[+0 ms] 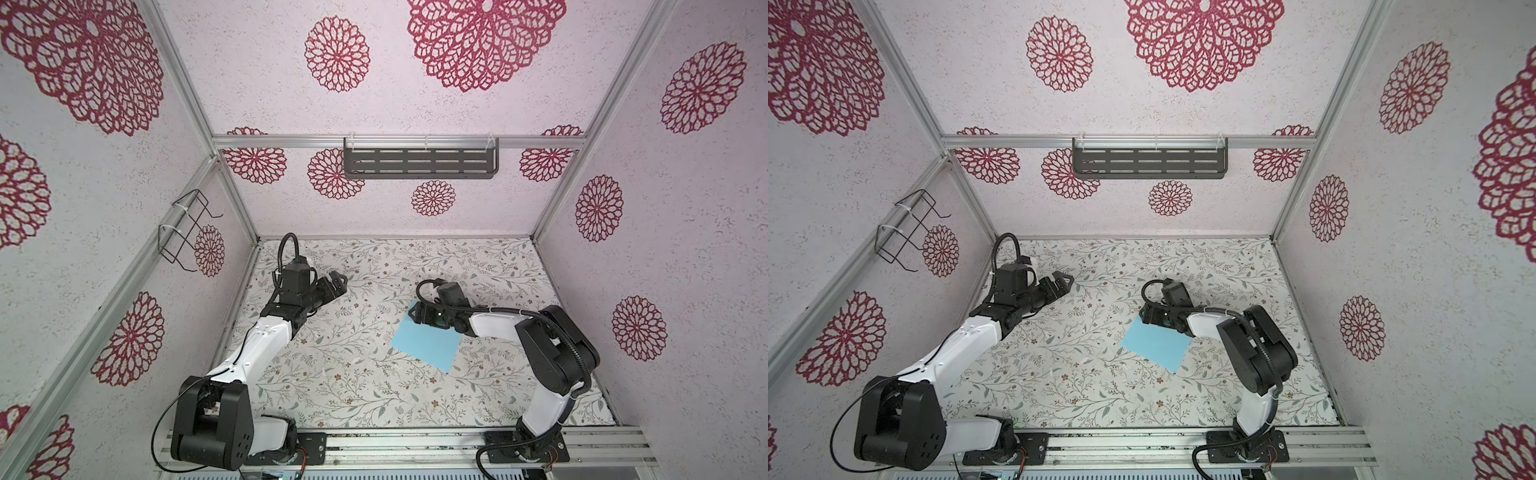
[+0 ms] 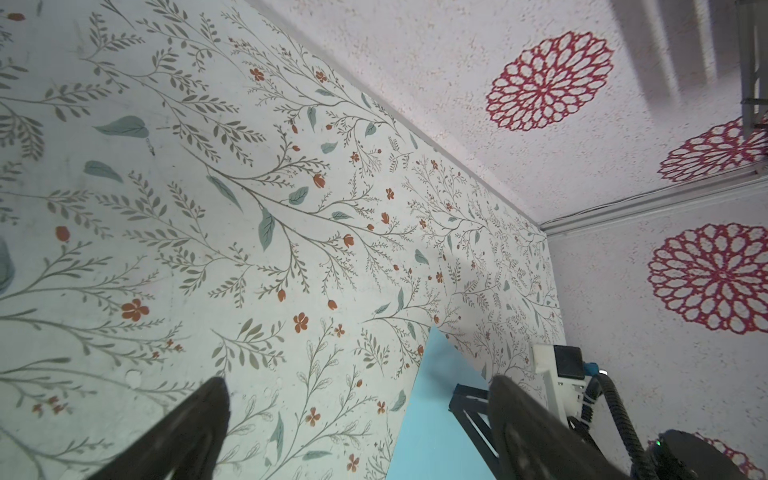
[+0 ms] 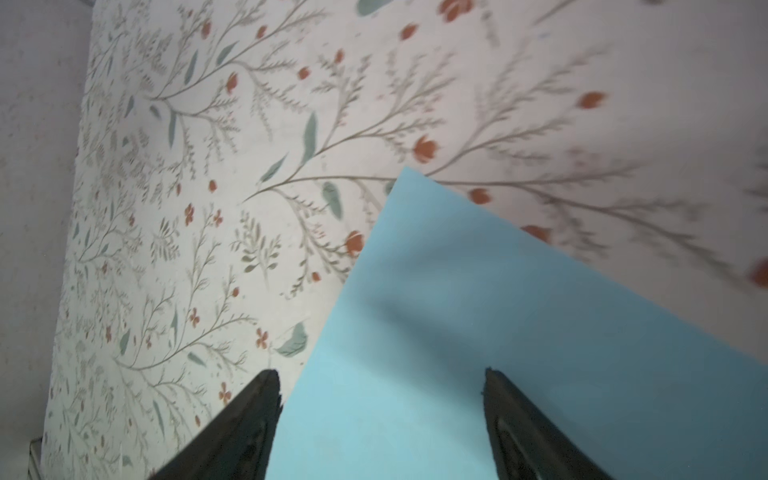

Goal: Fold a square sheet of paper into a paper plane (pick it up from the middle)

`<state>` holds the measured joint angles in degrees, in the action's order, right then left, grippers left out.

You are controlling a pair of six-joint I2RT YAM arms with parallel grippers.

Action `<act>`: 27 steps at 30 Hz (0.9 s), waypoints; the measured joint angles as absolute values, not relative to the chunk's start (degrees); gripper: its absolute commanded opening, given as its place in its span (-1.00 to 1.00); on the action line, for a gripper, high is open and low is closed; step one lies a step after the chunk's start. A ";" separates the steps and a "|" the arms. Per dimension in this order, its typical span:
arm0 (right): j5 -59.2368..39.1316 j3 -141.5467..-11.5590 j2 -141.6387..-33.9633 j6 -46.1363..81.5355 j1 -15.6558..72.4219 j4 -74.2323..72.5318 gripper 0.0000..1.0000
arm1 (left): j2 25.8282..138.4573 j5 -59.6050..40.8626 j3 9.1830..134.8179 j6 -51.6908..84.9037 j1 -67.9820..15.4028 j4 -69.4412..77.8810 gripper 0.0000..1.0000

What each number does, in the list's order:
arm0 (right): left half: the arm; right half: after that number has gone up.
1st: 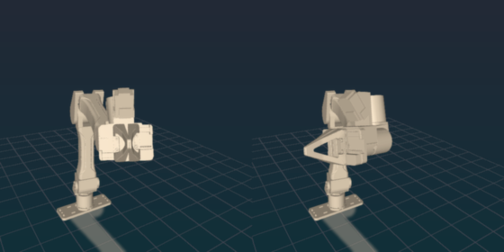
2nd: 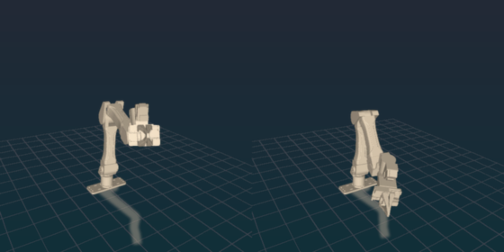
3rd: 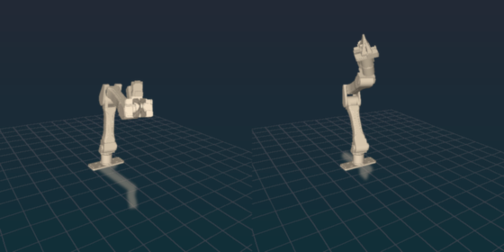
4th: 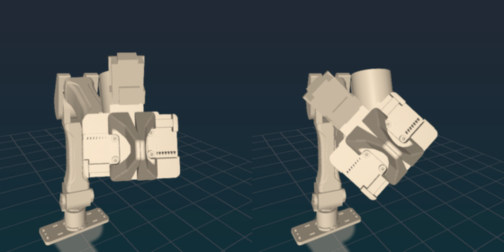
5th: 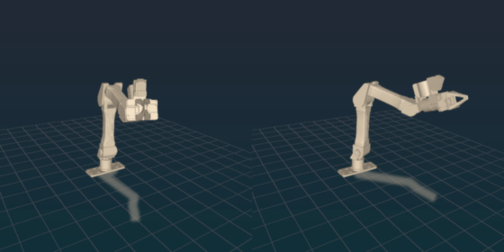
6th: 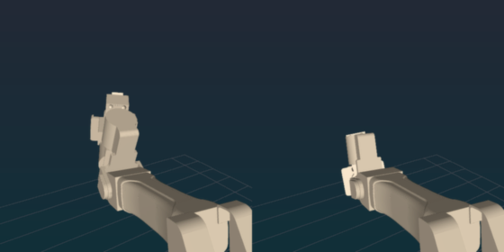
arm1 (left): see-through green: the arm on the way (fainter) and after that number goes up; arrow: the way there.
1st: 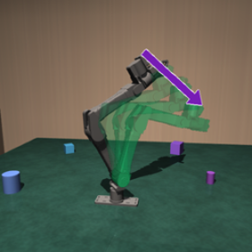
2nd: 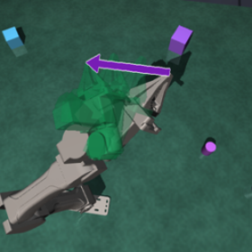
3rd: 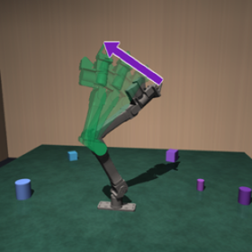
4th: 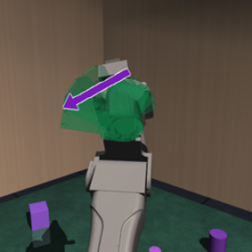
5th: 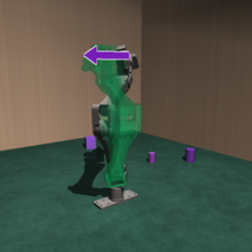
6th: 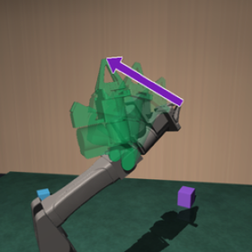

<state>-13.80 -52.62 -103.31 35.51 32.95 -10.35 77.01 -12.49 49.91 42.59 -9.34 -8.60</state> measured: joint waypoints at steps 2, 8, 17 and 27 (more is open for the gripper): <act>-15.27 -52.75 -103.50 34.33 35.42 -10.31 0.57 | 77.01 -12.43 49.91 42.59 -9.47 -9.80 0.99; -18.79 -52.77 -102.26 35.73 39.35 -7.99 0.58 | 77.01 -12.47 49.89 43.64 -11.55 -13.06 0.92; -17.04 -44.42 -82.26 41.80 32.23 -2.20 0.53 | 83.22 -18.72 50.11 50.78 -24.25 -13.02 0.58; -18.87 -39.72 -79.33 38.35 23.62 13.21 0.38 | 99.20 -26.26 56.29 57.71 -34.20 -10.02 0.07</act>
